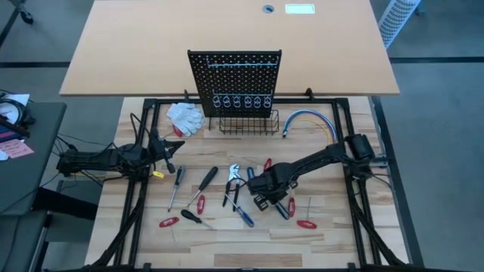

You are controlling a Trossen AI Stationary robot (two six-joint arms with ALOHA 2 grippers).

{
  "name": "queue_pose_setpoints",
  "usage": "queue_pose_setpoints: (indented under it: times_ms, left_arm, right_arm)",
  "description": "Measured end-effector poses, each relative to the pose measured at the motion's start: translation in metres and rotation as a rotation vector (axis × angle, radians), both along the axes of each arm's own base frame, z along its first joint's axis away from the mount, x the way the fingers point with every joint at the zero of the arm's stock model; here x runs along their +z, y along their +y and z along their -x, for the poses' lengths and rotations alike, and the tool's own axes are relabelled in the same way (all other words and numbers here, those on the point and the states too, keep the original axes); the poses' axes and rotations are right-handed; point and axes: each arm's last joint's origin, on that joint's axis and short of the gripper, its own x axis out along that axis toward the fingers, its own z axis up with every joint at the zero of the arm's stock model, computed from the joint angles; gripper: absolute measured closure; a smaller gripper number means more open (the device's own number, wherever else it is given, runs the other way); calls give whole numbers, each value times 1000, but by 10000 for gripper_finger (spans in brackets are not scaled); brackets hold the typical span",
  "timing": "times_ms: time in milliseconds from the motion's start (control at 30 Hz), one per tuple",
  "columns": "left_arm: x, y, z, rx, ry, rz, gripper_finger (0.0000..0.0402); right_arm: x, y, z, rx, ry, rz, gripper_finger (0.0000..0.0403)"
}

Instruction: Hang tools onto peg board

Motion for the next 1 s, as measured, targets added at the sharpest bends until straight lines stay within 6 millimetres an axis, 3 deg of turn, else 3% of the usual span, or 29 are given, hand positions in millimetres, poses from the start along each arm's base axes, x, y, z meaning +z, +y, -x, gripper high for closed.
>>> queue_pose_setpoints:
  times_ms: [133,500,633,767,867,1000]
  left_arm:
    - [0,0,0,0,-3,0,401]
    - [0,0,0,0,-3,0,402]
    - [0,0,0,0,-3,0,402]
    - [0,0,0,0,-4,0,402]
    - [0,0,0,0,-7,4,401]
    - [0,0,0,1,-8,5,402]
  right_arm:
    - [21,-12,2,26,-76,53,381]
    - [112,-55,27,32,-252,111,381]
    - [146,-75,23,136,-260,211,381]
    - [174,-95,8,305,-278,302,381]
    - [183,-109,-6,483,-273,398,381]
    - [172,-128,-27,697,-129,532,381]
